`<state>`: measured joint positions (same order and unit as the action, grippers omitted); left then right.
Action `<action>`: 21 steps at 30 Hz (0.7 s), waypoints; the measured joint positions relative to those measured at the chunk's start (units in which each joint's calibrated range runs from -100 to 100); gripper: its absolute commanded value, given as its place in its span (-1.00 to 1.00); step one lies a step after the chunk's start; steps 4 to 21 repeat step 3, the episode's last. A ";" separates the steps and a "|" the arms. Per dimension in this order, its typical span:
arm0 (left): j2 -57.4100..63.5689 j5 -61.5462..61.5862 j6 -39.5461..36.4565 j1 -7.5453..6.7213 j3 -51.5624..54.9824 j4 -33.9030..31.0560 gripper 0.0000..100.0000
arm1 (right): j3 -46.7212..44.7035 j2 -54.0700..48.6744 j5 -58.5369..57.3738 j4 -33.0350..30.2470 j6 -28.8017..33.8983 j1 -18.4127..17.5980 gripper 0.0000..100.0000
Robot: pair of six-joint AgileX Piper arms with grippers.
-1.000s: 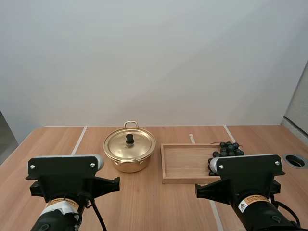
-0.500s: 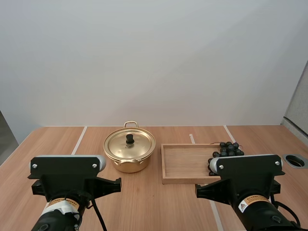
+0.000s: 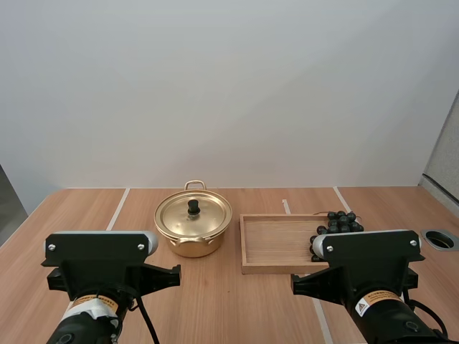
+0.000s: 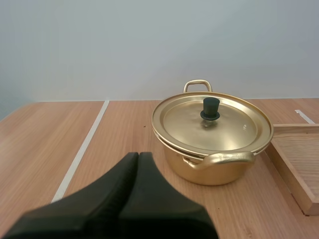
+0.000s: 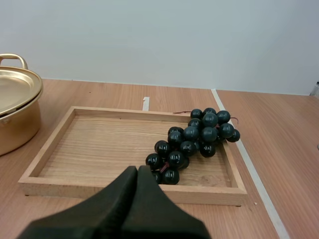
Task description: Open the pot, put the pineapple inside, and close it
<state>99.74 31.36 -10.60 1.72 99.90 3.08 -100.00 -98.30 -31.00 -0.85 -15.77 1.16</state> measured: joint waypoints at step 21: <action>0.00 0.00 0.00 0.00 0.00 0.00 -1.00 | 0.00 0.00 0.00 0.00 0.00 0.00 -1.00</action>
